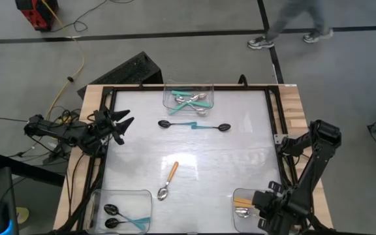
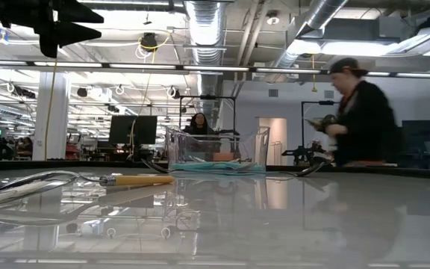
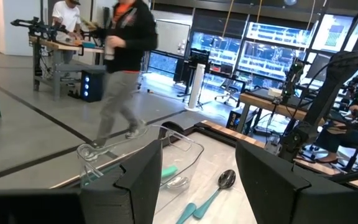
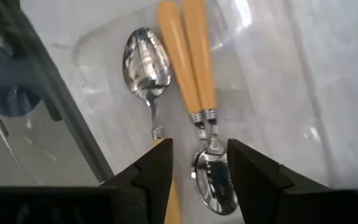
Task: Sort silverware by color (type)
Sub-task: Put the orange spoon into the bottom right transparent bin
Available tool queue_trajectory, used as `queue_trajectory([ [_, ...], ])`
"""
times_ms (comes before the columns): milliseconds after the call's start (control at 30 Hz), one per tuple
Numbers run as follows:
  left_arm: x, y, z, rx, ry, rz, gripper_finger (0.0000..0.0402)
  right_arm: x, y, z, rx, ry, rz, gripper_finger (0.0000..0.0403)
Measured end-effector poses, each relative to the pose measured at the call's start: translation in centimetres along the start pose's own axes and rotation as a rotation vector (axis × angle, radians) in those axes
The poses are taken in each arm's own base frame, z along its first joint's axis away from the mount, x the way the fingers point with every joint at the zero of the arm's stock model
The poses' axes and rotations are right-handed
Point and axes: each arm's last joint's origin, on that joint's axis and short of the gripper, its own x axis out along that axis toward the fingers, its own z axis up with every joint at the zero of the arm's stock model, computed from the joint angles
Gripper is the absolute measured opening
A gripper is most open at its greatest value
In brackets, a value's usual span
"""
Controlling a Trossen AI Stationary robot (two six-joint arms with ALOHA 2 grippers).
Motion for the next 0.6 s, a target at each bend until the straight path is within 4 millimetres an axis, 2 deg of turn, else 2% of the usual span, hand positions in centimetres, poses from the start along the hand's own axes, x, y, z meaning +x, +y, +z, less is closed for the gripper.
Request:
queue_trajectory([
  [267, 0.0, 0.0, 0.1, -0.004, -0.004, -0.001, 0.0190, -2.2, 0.1, 3.0, -0.029, -0.013, -0.007, 0.0175],
  [467, 0.0, 0.0, 0.0, -0.004, -0.004, -0.001, 0.0190, -3.8, 0.3, 6.6, -0.133, -0.095, 0.027, 0.0175],
  [600, 0.0, 0.0, 0.0, -0.003, -0.003, -0.001, 0.0190, -4.4, -0.3, 9.4, -0.222, -0.210, -0.013, 0.0175],
])
